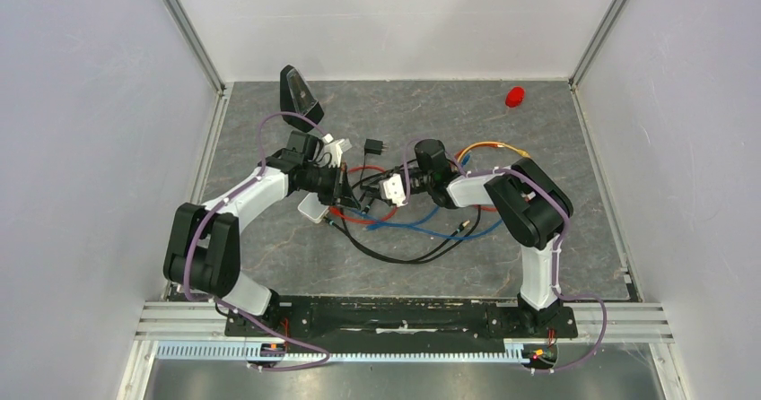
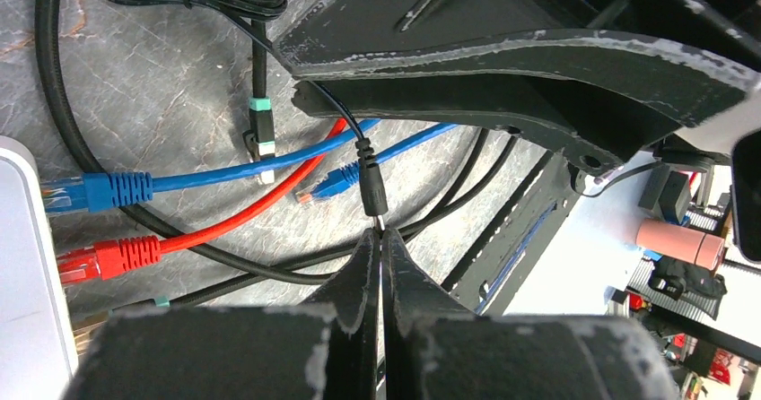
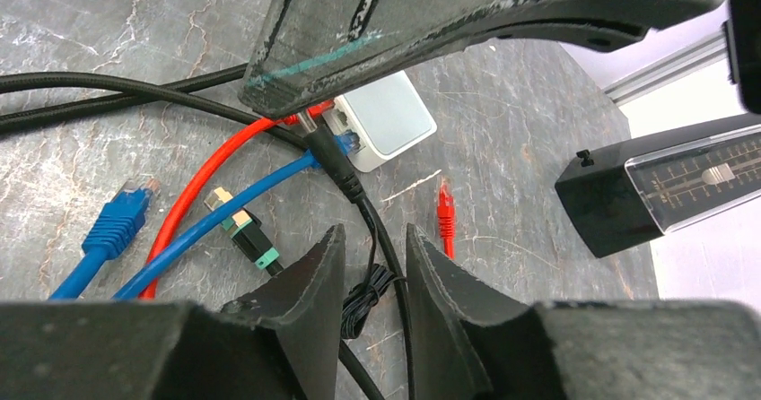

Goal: Insert the plug into the switch port
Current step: Pick up the connector from the center of the board.

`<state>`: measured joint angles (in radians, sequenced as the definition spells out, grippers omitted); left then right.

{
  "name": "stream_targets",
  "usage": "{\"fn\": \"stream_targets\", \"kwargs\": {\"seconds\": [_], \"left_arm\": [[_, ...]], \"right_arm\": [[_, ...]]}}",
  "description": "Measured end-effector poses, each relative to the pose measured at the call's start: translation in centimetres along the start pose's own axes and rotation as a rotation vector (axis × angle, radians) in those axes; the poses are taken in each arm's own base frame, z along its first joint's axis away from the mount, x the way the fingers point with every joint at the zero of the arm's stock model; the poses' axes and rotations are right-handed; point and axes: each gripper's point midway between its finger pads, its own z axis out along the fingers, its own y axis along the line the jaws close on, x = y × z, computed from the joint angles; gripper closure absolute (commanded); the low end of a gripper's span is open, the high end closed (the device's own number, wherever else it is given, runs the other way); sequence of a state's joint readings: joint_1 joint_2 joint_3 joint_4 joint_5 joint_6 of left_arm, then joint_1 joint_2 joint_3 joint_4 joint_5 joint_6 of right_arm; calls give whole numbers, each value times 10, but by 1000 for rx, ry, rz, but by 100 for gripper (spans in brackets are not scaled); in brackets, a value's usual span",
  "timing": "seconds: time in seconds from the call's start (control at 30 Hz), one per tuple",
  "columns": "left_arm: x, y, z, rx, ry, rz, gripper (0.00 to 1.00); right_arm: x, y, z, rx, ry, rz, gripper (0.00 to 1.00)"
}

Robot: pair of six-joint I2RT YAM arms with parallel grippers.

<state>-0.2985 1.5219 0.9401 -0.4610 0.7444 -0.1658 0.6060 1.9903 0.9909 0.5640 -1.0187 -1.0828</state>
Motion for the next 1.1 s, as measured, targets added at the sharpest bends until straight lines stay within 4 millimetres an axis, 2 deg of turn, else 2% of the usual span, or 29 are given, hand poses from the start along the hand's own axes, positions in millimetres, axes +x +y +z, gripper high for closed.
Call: {"fn": "stream_targets", "kwargs": {"seconds": [0.3, 0.63, 0.73, 0.87, 0.9, 0.97, 1.1], "left_arm": [[1, 4, 2, -8, 14, -14, 98], [1, 4, 3, -8, 14, -15, 98], [1, 4, 3, -8, 15, -16, 98], [1, 5, 3, -9, 16, -19, 98], [1, 6, 3, -10, 17, -20, 98], [0, 7, 3, -12, 15, -25, 93], [-1, 12, 1, -27, 7, -31, 67]], "right_arm": [[0, 5, 0, -17, 3, 6, 72], [-14, 3, 3, -30, -23, -24, 73], [-17, 2, 3, -32, -28, -38, 79], [-21, 1, 3, -34, -33, -53, 100], [-21, 1, 3, -37, -33, -52, 100], [-21, 2, 2, -41, -33, -53, 100], [-19, 3, 2, -44, -26, -59, 100]]}}
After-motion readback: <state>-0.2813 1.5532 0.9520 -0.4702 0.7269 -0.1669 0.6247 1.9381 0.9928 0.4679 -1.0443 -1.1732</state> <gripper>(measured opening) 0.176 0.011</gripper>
